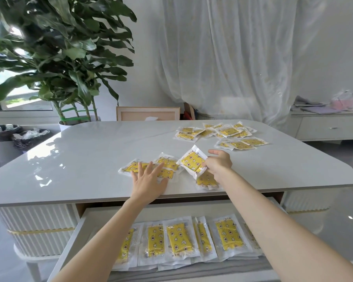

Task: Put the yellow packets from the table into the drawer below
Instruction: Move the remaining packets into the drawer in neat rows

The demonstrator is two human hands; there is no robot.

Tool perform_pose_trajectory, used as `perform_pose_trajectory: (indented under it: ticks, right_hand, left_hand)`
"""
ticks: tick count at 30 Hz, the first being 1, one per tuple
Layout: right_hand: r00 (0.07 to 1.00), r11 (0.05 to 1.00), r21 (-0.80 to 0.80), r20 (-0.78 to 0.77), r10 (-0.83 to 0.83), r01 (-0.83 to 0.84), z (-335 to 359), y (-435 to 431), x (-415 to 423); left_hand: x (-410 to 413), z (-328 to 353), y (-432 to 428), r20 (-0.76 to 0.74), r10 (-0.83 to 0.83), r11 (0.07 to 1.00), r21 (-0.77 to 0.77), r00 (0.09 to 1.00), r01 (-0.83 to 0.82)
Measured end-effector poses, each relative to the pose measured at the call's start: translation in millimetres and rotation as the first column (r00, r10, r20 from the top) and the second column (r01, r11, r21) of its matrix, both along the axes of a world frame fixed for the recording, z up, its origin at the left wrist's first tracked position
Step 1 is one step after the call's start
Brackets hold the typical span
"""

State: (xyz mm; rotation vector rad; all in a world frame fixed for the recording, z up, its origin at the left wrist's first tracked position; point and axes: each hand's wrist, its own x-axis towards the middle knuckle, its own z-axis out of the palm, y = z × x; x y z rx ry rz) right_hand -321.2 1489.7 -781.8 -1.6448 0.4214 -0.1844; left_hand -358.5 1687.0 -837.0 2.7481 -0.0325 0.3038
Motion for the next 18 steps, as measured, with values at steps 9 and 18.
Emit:
perform_pose_trajectory:
  ticks: [9,18]
  right_hand:
    - [0.965,0.759,-0.617,-0.257,0.055,-0.207,0.3,-11.2,-23.1]
    - [0.917,0.608,-0.718,-0.395,0.046,-0.340,-5.1,3.2,-22.4]
  left_hand:
    - [-2.5,1.7,-2.3,-0.018,0.010,0.999,0.032,1.000,-0.009]
    - [-2.9,2.7,-2.5,-0.010,0.010,0.999,-0.037,1.000,-0.011]
